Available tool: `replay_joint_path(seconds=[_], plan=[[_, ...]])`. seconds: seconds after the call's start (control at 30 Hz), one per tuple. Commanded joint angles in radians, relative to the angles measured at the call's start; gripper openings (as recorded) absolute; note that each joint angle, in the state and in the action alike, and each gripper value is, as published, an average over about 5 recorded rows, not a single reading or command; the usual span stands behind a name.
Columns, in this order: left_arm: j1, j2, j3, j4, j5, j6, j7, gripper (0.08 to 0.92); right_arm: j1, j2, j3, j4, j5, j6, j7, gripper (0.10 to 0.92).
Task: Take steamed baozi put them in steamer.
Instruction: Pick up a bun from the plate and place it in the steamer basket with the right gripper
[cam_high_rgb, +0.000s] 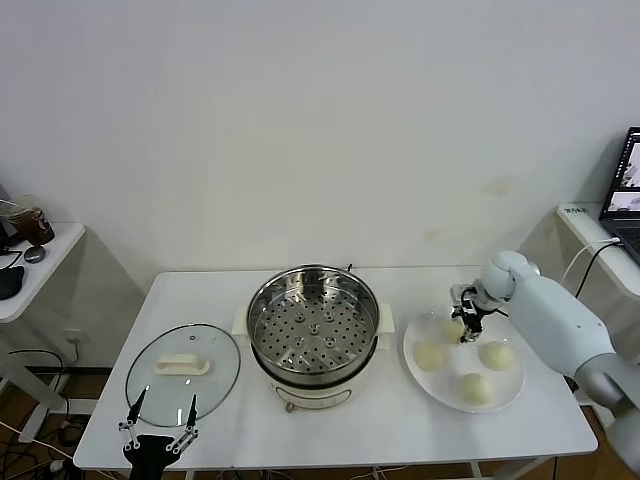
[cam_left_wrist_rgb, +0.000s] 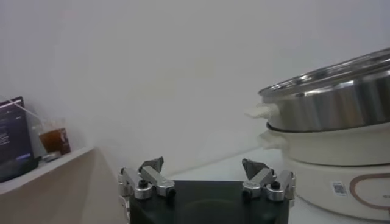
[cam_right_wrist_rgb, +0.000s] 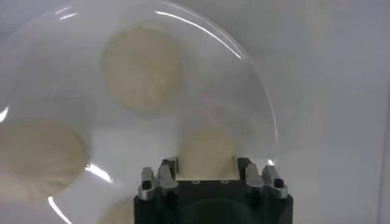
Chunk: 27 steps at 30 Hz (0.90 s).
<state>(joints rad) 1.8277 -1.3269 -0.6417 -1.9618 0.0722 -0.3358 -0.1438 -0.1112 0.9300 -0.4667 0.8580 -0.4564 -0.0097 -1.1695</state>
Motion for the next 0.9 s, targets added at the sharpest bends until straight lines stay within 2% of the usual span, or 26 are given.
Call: replay_joint_path(seconds=[0.03, 0.43, 0.7, 0.9], plan=[[-0.001, 0.002, -0.003, 0.001, -0.001, -0.004, -0.001, 0.823, 0.016, -0.015, -0.014, 0.021, 0.024, 0.006, -0.002, 0.481], [-0.018, 0.022, -0.004, 0.002, -0.022, -0.006, 0.001, 0.823, 0.377, -0.119, -0.266, 0.279, 0.326, 0.015, -0.028, 0.491], [-0.027, 0.039, -0.01, 0.008, -0.051, -0.005, 0.013, 0.823, 0.693, -0.008, -0.511, 0.311, 0.608, 0.119, -0.018, 0.492], [-0.033, 0.039, -0.003, 0.01, -0.053, -0.005, 0.019, 0.823, 0.733, 0.159, -0.593, 0.343, 0.687, 0.183, 0.002, 0.492]])
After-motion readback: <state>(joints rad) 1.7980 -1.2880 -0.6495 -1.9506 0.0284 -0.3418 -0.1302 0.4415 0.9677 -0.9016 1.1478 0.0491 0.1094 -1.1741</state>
